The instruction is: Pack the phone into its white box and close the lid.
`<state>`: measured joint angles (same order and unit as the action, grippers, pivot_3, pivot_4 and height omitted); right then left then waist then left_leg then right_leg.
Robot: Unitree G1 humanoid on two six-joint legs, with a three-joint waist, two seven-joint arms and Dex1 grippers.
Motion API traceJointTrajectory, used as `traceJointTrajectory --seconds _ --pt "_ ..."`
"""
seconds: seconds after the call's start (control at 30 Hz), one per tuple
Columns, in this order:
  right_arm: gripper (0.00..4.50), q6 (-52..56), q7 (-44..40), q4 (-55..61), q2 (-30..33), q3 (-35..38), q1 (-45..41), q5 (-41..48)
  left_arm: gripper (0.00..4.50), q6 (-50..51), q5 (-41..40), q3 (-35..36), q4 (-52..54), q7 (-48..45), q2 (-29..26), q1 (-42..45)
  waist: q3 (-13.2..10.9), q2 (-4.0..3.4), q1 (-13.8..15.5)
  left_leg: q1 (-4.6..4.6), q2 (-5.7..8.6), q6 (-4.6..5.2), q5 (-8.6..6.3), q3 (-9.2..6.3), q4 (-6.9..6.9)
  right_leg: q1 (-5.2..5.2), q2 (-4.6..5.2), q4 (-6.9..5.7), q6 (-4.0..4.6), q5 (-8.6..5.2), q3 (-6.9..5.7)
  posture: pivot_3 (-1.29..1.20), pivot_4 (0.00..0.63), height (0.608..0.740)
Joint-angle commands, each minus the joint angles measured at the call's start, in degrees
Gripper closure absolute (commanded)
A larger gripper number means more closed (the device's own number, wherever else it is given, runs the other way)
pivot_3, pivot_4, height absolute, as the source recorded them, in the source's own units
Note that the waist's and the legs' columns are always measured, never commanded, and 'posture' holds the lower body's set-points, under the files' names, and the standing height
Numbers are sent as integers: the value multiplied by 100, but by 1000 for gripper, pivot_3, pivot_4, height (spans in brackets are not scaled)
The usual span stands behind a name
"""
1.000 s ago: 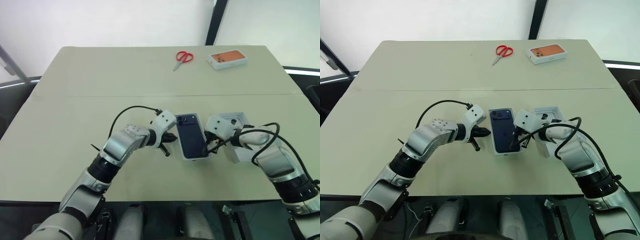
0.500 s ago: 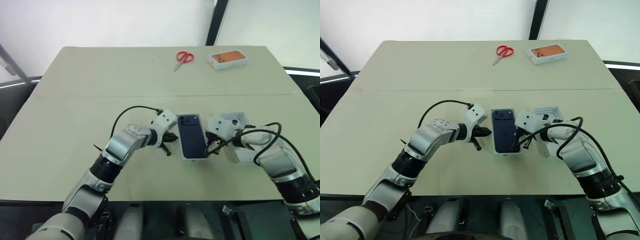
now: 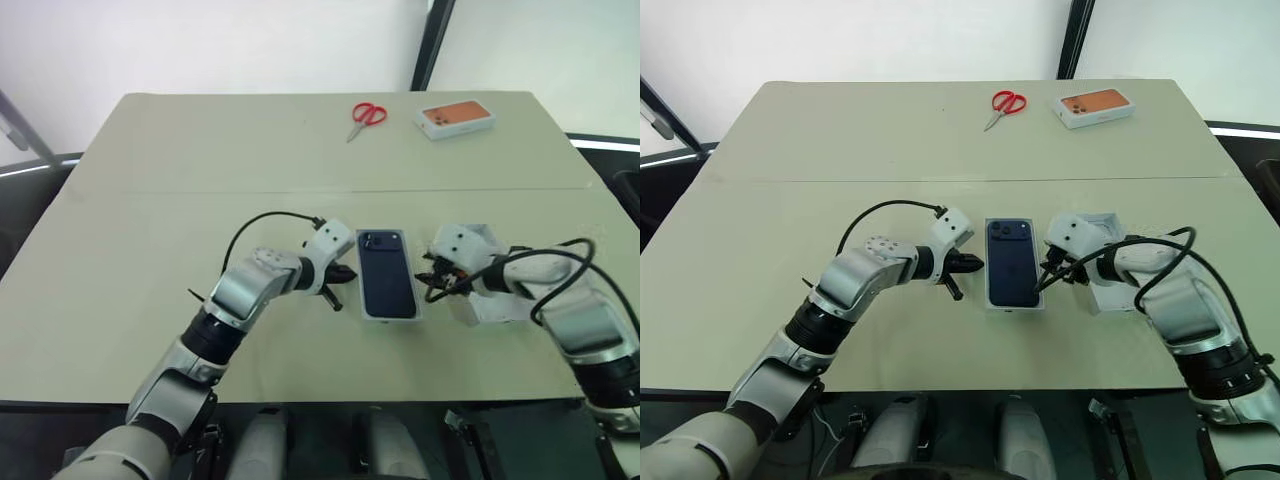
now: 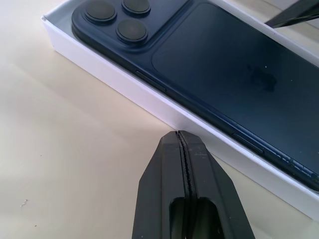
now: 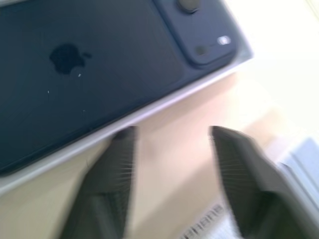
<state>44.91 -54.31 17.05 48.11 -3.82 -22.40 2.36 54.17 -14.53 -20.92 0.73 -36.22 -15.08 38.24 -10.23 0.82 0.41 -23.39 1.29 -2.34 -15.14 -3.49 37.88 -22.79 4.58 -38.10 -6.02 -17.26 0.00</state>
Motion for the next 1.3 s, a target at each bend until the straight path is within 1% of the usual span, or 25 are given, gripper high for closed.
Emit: traceJointTrajectory --seconds 0.03,0.07,0.13,0.2,0.23,0.3,0.33,0.43,0.53,0.57,0.63,0.8,0.83,1.0,1.1,1.17,1.23,1.27,1.3 --pt "827 1378 218 335 76 616 -338 388 4500 -542 -103 488 406 -227 -350 -175 0 -2 -38 0 -1 0 0 0 -1 0 0 -1 0 0 1 0 150 740" --pt "827 1823 312 278 76 671 -420 440 4500 -850 -108 553 508 -360 -468 -298 0 -2 -45 1 -7 0 0 0 -2 -1 -2 -2 0 0 1 0 150 740" --pt "827 2324 456 235 86 716 -524 538 4500 -1212 -113 606 610 -506 -587 -439 1 -4 -49 1 -11 -1 0 -1 -3 -2 -3 -2 1 0 1 0 150 740" --pt "827 2784 598 186 111 727 -602 618 4500 -1992 25 584 788 -746 -806 -677 1 -5 -23 0 -11 0 0 -1 -4 -1 2 0 1 0 1 0 150 740" --pt "827 3240 644 163 136 709 -680 712 4500 -2554 -252 860 985 -1168 -910 -1014 1 -5 -14 -1 -8 0 0 2 -4 -1 8 2 1 0 2 0 150 740" --pt "827 3780 723 150 175 682 -783 869 4500 -3183 -630 1202 1174 -1664 -1001 -1407 0 -8 -15 -4 -7 1 -1 8 -5 -5 12 7 1 0 7 0 150 740" --pt "827 3992 783 135 182 631 -857 932 4500 -3190 -770 1225 1245 -1983 -1176 -1519 0 -8 -7 -4 -9 -1 -1 10 -4 -4 15 9 1 0 8 0 150 740" --pt "827 4324 1008 32 191 446 -978 1019 4500 -3252 -907 1163 1309 -2537 -1547 -1734 1 -12 8 -5 -8 8 -6 8 -2 -4 13 7 4 1 5 0 150 740" --pt "827 4451 1228 -90 76 376 -1026 1091 4500 -3451 -832 1153 1261 -2610 -1652 -1838 3 -15 24 -2 -4 23 -14 10 -1 3 15 12 4 0 5 0 150 740" --pt "1051 4479 1282 -124 22 380 -1041 1131 4500 -3503 -776 1154 1226 -2557 -1636 -1849 3 -15 28 -5 -4 25 -15 10 0 3 15 14 3 0 5 0 150 740" --pt "1668 4580 1401 -190 -97 402 -1066 1198 4500 -3545 -728 1158 1192 -2489 -1603 -1867 3 -15 18 -6 -3 26 -16 10 1 2 15 14 3 0 5 0 150 740" --pt "4266 4756 1658 -274 -338 556 -1124 1397 4500 -3588 -749 1179 1230 -2372 -1530 -1928 3 -15 -17 -5 -7 27 -16 10 1 0 9 9 2 1 4 0 150 740" --pt "4445 4759 1688 -302 -365 618 -1152 1472 4500 -3602 -747 1192 1240 -2353 -1527 -1949 3 -15 -23 -4 -7 27 -17 10 1 1 7 9 2 1 4 0 150 740" --pt "4445 4759 1805 -458 -235 973 -1360 2041 4500 -3687 -744 1406 1131 -2193 -1586 -2030 3 -16 -41 -4 -8 27 -17 10 1 0 6 7 1 1 4 0 150 740" --pt "4445 4759 1816 -530 -208 1343 -1946 2678 4500 -3758 -711 1802 852 -1911 -1667 -2108 -1 -22 -106 -4 -9 27 -17 9 1 -1 6 6 1 1 4 0 150 740" --pt "4445 4759 1956 -739 -421 1765 -2427 3592 4500 -3808 -687 2043 651 -1745 -1725 -2152 -9 -35 -142 -4 -9 28 -17 13 1 -6 6 1 1 1 6 0 150 740" --pt "4445 4759 2308 -918 -603 2058 -2701 4596 4500 -3868 -675 2176 524 -1663 -1761 -2175 -9 -35 -152 -2 -14 30 -18 13 -1 -9 -3 0 1 1 5 0 150 740" --pt "4445 4759 2559 -990 -640 2110 -2750 5070 4500 -3891 -670 2212 476 -1639 -1768 -2170 -9 -35 -134 -2 -19 32 -19 11 -6 -9 -7 1 1 1 4 0 150 740" --pt "4445 4759 3085 -1217 -941 2220 -2804 5966 4500 -3930 -673 2302 399 -1600 -1790 -2163 -8 -31 -121 -2 -20 32 -19 7 -8 -8 -8 2 1 1 1 0 150 740"
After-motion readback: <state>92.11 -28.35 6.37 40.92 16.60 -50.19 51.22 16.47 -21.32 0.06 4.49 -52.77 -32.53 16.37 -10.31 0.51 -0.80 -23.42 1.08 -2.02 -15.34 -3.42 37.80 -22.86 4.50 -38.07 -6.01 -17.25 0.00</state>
